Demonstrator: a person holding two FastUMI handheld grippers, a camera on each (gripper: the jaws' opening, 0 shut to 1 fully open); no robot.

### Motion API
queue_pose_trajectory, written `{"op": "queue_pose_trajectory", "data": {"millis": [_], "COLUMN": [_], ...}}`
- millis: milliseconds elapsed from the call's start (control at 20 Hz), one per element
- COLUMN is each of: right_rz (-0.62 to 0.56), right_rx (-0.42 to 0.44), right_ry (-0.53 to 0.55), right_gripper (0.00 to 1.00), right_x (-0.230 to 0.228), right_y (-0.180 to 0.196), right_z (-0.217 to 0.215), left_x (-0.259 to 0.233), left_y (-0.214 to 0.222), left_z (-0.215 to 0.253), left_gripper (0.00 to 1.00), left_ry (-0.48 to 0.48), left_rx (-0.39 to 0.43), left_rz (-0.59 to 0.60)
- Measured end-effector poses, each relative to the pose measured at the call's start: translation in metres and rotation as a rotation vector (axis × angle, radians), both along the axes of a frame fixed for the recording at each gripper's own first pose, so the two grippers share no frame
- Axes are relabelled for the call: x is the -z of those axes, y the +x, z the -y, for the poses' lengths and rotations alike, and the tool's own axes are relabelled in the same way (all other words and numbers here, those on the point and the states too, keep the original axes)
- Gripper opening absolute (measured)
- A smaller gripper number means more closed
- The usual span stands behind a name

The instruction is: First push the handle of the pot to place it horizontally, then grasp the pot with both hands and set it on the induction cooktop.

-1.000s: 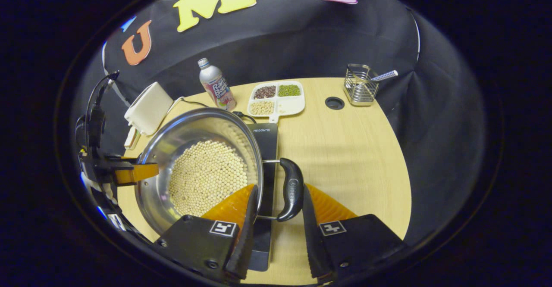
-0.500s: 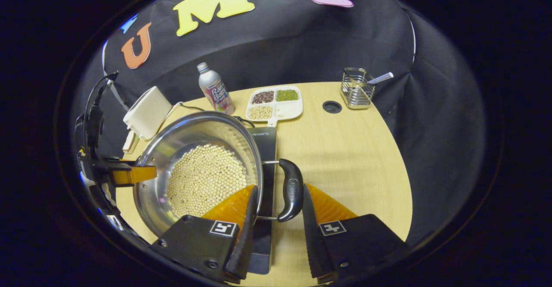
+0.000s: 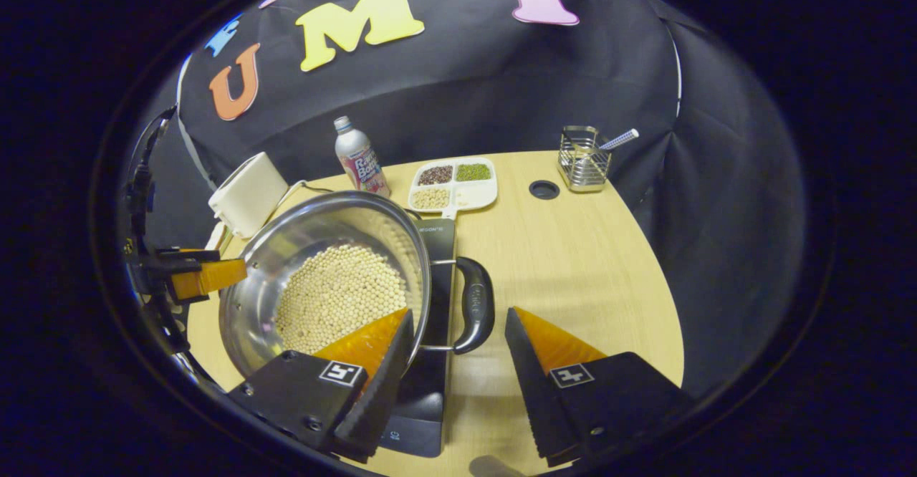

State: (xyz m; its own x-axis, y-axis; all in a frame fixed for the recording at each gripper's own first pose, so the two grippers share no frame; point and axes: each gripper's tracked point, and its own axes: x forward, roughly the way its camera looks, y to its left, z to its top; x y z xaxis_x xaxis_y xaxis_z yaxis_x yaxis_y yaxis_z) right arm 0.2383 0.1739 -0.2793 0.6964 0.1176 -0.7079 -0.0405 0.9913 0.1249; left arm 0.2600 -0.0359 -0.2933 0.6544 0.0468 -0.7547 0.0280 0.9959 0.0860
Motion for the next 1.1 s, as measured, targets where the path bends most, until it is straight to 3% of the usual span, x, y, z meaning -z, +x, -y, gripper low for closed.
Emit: {"op": "queue_pose_trajectory", "data": {"millis": [750, 1100], "right_rz": [0.095, 0.257], "right_rx": [0.008, -0.002], "right_ry": [-0.041, -0.077], "right_gripper": [0.77, 0.77], "right_x": [-0.045, -0.133], "right_y": [-0.025, -0.069], "right_z": [0.003, -0.037], "left_x": [-0.045, -0.147], "left_y": [-0.02, -0.065], "left_z": [-0.003, -0.018], "left_gripper": [0.97, 0.97], "left_ry": [-0.007, 0.02], "left_rx": [-0.013, 0.015], "left_rz": [0.163, 0.386]}}
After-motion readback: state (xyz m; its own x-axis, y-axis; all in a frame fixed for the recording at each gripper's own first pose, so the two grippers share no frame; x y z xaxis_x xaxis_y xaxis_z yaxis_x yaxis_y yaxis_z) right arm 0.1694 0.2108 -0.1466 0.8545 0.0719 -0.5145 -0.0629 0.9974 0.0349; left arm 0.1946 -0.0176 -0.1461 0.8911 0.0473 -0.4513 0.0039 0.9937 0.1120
